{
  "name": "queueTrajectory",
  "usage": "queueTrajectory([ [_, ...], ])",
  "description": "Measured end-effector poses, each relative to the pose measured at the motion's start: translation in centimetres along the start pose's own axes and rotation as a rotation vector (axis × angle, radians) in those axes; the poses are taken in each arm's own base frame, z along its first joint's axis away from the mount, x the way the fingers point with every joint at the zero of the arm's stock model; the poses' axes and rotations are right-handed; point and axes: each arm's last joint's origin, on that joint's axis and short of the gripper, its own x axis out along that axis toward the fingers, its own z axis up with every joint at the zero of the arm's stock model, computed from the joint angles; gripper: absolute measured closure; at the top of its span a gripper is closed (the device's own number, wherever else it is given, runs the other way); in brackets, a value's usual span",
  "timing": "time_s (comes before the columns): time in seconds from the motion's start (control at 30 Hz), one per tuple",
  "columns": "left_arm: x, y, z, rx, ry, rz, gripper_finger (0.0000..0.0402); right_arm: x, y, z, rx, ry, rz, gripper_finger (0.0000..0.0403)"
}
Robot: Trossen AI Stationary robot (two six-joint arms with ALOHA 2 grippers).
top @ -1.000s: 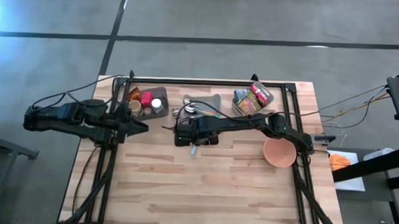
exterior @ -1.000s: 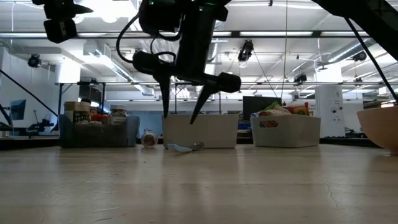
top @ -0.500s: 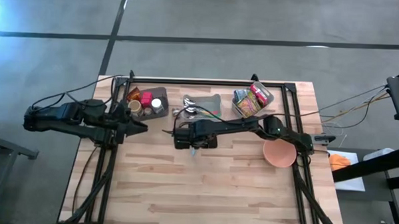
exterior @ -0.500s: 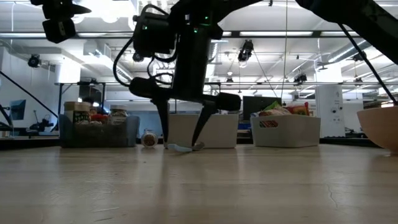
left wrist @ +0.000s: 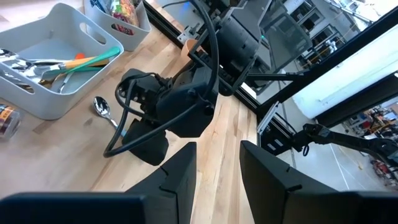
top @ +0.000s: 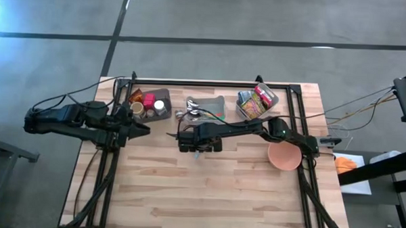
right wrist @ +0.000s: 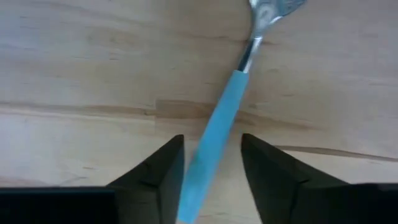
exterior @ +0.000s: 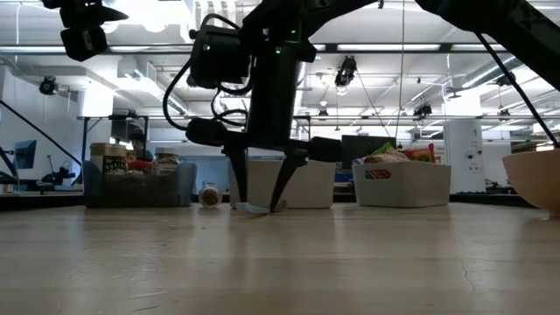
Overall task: Pick & Place Food Item
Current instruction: Put the small blue spoon into the right gray bin
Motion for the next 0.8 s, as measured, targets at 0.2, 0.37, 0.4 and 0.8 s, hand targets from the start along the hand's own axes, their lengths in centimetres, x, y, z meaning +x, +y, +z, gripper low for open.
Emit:
queueTrajectory([
  [0.2, 0.0, 0.0, 0.0, 0.0, 0.0, 0.0, 0.0277, 0.7, 0.17, -0.05, 0.002, 0.0, 0.045, 0.0311],
  [0.37, 0.0, -0.01, -0.01, 0.0, 0.004, -0.004, 0.0277, 0.97, -0.06, -0.1, -0.02, 0.01, 0.041, 0.0357],
  [0.4, 0.0, -0.02, -0.01, 0.0, 0.005, -0.006, 0.0277, 0.99, -0.08, -0.08, -0.026, 0.014, 0.043, 0.0364],
  [0.8, 0.0, -0.03, -0.03, 0.021, 0.01, -0.012, 0.0277, 0.84, 0.0, -0.12, -0.126, 0.015, 0.052, 0.0384],
])
